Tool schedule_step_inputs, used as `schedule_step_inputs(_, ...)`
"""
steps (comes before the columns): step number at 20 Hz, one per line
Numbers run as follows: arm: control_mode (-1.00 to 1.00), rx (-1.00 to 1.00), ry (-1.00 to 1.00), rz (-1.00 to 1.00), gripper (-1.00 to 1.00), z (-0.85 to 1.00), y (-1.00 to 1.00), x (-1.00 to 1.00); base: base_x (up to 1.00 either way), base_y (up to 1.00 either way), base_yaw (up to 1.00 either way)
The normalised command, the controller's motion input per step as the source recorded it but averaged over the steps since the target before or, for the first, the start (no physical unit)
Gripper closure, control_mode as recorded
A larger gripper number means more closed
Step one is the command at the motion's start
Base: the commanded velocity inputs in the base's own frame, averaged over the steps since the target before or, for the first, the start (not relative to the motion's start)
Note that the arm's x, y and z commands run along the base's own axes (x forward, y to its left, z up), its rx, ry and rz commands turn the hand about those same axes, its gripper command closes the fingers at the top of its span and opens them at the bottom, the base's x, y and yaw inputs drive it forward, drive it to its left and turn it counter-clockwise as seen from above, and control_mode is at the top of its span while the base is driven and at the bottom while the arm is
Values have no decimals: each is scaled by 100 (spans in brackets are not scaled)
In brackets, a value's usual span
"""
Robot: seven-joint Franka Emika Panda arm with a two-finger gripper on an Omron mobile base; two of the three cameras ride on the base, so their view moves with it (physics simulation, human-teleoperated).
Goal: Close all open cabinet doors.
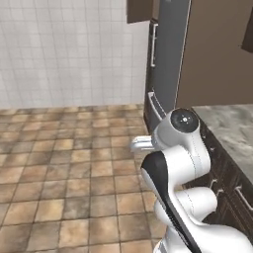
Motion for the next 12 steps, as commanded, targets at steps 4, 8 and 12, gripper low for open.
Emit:
schedule_step_inputs(4, 100, 0, 0, 0, -100, 0, 0, 0, 100, 42, -23)
schedule_step_inputs(8, 100, 0, 0, 0, -100, 0, 0, 0, 100, 48, -23)
schedule_step_inputs(12, 100, 0, 0, 0, -100, 0, 0, 0, 100, 57, -21)
